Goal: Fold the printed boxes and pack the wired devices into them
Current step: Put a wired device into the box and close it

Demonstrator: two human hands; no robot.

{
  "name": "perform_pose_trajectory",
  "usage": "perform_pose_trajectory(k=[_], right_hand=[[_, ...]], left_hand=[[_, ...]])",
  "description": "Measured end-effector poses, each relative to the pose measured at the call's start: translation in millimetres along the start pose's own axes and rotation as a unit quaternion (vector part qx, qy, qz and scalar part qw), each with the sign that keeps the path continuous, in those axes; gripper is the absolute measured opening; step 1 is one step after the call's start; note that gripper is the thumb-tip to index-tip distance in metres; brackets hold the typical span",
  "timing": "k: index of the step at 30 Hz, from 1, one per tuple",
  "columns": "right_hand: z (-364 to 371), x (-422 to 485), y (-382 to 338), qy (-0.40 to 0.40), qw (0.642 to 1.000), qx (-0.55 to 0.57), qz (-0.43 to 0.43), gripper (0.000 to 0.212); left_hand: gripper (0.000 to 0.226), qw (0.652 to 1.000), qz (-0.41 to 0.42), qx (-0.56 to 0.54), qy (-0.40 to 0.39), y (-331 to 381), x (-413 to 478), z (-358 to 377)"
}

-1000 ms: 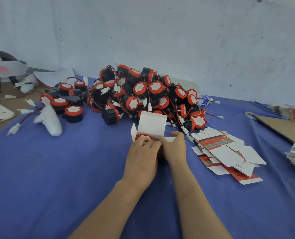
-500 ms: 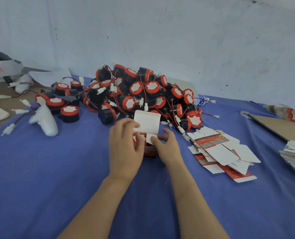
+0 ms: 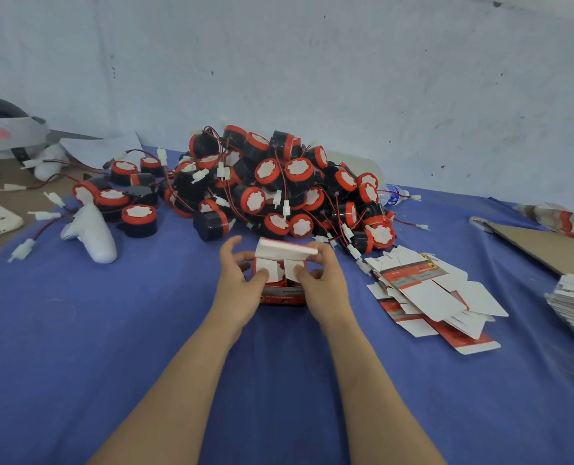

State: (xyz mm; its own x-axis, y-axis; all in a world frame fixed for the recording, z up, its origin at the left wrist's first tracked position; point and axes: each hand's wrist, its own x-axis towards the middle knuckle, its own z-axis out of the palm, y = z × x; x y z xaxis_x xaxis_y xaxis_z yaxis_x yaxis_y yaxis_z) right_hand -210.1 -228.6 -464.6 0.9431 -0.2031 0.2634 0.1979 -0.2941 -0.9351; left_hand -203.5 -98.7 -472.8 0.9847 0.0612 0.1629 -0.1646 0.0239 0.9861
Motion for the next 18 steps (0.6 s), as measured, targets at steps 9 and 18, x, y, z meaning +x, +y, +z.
perform_pose_trajectory(k=[9, 18], right_hand=[[-23.8, -4.4, -6.5, -0.237, 0.969, -0.071, 0.022, 0.045], [-24.5, -6.7, -1.8, -0.173, 0.985, -0.021, 0.014, 0.033]], left_hand=[[0.038, 0.988, 0.08, 0.128, 0.007, 0.7, -2.1, -7.4], [0.032, 0.98, 0.093, 0.136, -0.11, 1.9, -5.0, -12.7]])
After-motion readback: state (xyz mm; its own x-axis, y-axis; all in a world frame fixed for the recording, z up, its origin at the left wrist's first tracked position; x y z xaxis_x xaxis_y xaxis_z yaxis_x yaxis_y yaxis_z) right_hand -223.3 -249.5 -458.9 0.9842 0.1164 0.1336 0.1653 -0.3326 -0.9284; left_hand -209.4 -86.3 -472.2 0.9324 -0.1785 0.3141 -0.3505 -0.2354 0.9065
